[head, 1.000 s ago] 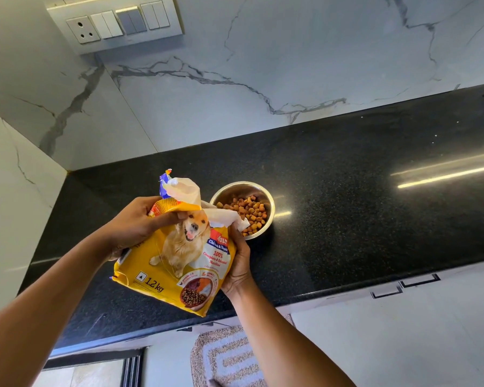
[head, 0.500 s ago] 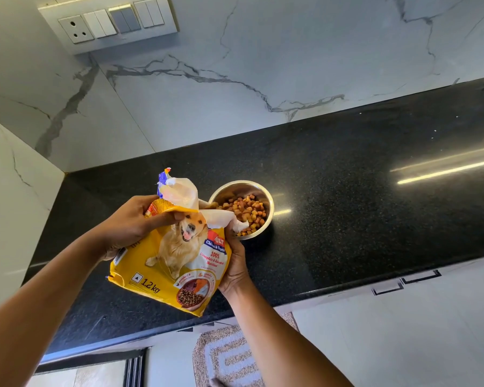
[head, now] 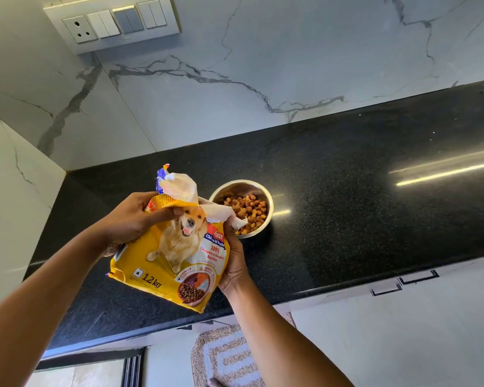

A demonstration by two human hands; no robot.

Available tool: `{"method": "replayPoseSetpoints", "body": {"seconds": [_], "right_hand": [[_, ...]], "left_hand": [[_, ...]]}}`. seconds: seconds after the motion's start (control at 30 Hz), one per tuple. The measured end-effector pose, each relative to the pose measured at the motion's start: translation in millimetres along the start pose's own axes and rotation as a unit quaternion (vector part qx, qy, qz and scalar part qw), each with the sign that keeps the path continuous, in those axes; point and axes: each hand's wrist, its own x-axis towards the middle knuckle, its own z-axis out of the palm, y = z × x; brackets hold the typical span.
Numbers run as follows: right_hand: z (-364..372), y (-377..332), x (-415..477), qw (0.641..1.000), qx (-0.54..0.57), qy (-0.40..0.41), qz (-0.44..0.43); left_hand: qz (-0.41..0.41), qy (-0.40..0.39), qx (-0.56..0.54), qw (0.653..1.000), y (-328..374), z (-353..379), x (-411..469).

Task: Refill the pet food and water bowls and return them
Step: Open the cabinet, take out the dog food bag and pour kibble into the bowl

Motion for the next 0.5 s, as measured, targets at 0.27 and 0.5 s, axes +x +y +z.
{"method": "replayPoseSetpoints", "body": {"seconds": [0.27, 0.5], "right_hand": [[-1.8, -0.8, -0.7, 1.000, 0.009, -0.002, 0.010], [-0.2, -2.7, -1.2, 1.000, 0.023, -0.014, -0.001]], "left_hand": [[-0.009, 0.008, -0.011, 1.000, -0.7, 4.9, -0.1], [-0.019, 0.007, -0.011, 1.000, -1.6, 3.6, -2.0]]}}
